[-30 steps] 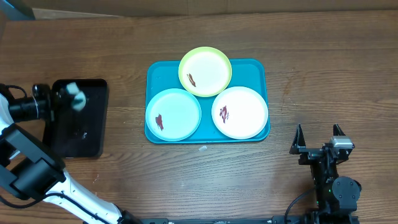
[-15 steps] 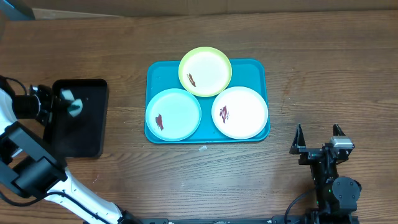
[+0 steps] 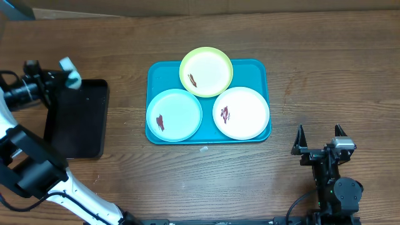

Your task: Clean dirty plates on tray and stack at the side

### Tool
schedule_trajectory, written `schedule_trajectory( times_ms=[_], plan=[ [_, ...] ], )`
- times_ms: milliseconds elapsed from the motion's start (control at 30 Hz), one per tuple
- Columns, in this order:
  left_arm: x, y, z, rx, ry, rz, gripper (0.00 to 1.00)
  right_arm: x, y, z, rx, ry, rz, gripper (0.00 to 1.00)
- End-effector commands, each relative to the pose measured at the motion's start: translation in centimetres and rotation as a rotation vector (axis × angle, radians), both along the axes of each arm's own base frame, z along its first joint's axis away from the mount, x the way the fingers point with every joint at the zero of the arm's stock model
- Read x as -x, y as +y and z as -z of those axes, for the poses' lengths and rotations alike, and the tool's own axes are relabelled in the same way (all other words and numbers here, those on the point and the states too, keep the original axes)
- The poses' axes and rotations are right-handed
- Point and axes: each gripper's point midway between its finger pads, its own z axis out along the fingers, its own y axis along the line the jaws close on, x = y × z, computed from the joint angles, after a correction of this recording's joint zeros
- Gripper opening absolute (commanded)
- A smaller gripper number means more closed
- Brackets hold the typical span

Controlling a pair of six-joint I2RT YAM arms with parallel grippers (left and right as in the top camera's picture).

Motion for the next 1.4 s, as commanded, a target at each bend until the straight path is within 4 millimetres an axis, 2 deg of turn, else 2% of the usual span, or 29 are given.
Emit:
schedule_trajectory(
  times_ms=[0,67,133,200,267,333,367,433,500,567,633,667,733,867,933,967,1033,1100,1267,1333,1367],
  plan=[
    [0.0,0.7,-3.8,-0.202,-0.097,0.032,0.04,0.0,0.1,0.2,0.004,-0.005,-0.005,1.0],
    [0.5,2.2,-4.3,-0.376,-0.045,0.024,0.04,0.0,0.1,0.2,0.004,-0.005,-0.005,1.0],
    [1.5,4.8,-3.3,-0.544,0.11,-0.034,0.04,0.0,0.1,0.2,0.004,-0.005,-0.005,1.0],
    [2.8,6.8,-1.6,-0.64,0.255,-0.078,0.04,0.0,0.1,0.2,0.004,-0.005,-0.006,1.0],
    [2.9,6.4,-0.1,-0.611,0.279,-0.048,0.04,0.0,0.1,0.2,0.004,-0.005,-0.005,1.0],
    [2.1,5.3,2.2,-0.54,0.257,-0.002,0.04,0.0,0.1,0.2,0.004,-0.005,-0.005,1.0],
    [1.8,4.9,4.0,-0.512,0.267,0.011,0.04,0.0,0.1,0.2,0.004,-0.005,-0.005,1.0],
    [1.7,4.5,8.9,-0.477,0.332,0.024,0.04,0.0,0.1,0.2,0.004,-0.005,-0.005,1.0],
    [2.6,3.7,13.4,-0.428,0.43,0.031,0.04,0.0,0.1,0.2,0.004,-0.005,-0.005,1.0],
    [3.2,2.8,15.2,-0.361,0.461,0.051,0.04,0.0,0.1,0.2,0.004,-0.005,-0.006,1.0],
    [3.0,3.0,14.5,-0.331,0.425,0.052,0.04,0.0,0.1,0.2,0.004,-0.005,-0.006,1.0],
    [2.8,3.3,13.4,-0.329,0.401,0.045,0.04,0.0,0.1,0.2,0.004,-0.005,-0.006,1.0],
    [2.5,4.0,10.5,-0.35,0.359,0.033,0.04,0.0,0.1,0.2,0.004,-0.005,-0.005,1.0],
    [2.1,5.3,2.7,-0.495,0.259,0.011,0.04,0.0,0.1,0.2,0.004,-0.005,-0.005,1.0],
    [1.9,6.1,0.1,-0.583,0.235,-0.019,0.04,0.0,0.1,0.2,0.004,-0.005,-0.005,1.0],
    [2.0,6.7,-0.4,-0.633,0.252,-0.035,0.04,0.0,0.1,0.2,0.004,-0.005,-0.005,1.0],
    [2.6,7.6,0.1,-0.697,0.335,-0.062,0.04,0.0,0.1,0.2,0.004,-0.005,-0.005,1.0],
    [3.0,7.1,1.9,-0.687,0.387,-0.028,0.04,0.0,0.1,0.2,0.004,-0.005,-0.006,1.0],
    [3.6,4.7,9.7,-0.618,0.507,0.09,0.04,0.0,0.1,0.2,0.004,-0.005,-0.005,1.0],
    [4.0,3.5,12.0,-0.595,0.531,0.122,0.04,0.0,0.1,0.2,0.004,-0.005,-0.006,1.0],
    [4.0,3.1,12.5,-0.586,0.534,0.131,0.04,0.0,0.1,0.2,0.004,-0.005,-0.005,1.0]
  ],
)
